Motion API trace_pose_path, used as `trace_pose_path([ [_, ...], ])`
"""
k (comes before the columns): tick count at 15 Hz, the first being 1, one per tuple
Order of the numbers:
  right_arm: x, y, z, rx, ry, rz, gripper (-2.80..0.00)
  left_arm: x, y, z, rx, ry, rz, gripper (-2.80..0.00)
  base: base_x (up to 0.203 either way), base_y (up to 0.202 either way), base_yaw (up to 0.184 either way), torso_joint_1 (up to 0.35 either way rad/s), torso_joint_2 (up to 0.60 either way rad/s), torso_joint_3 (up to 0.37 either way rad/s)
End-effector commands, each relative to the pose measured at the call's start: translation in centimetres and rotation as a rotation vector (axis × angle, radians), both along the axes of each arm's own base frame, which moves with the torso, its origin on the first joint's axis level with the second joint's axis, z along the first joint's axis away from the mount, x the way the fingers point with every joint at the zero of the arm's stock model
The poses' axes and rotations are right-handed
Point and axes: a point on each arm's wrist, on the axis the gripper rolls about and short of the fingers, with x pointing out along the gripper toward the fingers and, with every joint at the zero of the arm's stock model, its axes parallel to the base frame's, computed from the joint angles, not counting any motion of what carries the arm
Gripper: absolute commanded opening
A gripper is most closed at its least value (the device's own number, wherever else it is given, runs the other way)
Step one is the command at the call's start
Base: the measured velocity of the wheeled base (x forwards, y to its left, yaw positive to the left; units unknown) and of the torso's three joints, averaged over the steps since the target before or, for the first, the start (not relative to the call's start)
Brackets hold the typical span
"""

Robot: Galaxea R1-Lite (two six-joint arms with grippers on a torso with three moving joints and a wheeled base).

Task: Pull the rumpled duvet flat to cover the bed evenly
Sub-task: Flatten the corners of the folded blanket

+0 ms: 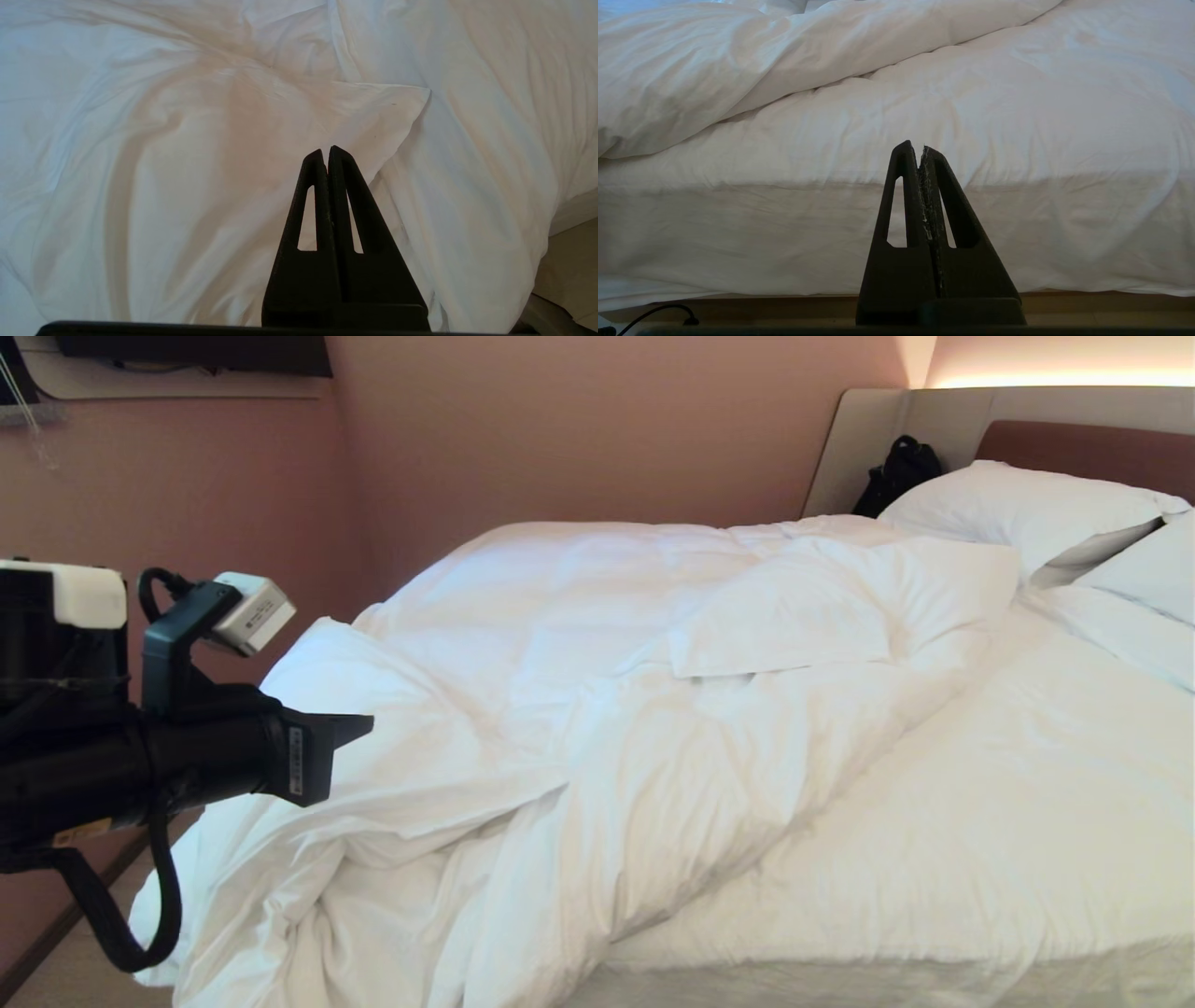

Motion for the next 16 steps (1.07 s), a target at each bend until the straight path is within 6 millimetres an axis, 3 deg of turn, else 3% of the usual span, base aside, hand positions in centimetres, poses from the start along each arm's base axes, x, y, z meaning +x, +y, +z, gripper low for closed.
trace_pose_path([
  [1,0.0,0.0,0.0,0.000,0.001,0.000,-2.80,0.0,-0.1,-0.3,0.011,0.006,-0.006,-2.80,0.000,0.000,0.000,0.000,0.00,0.000],
  [5,0.0,0.0,0.0,0.000,0.001,0.000,-2.80,0.5,-0.2,-2.0,0.139,0.029,0.021,-2.80,0.000,0.000,0.000,0.000,0.00,0.000],
  [12,0.0,0.0,0.0,0.000,0.000,0.000,-2.80,0.9,-0.2,-3.2,0.240,0.049,0.045,-2.80,0.000,0.000,0.000,0.000,0.00,0.000],
  [16,0.0,0.0,0.0,0.000,0.000,0.000,-2.80,0.5,-1.6,-4.7,0.273,0.012,-0.031,-2.80,0.000,0.000,0.000,0.000,0.00,0.000],
])
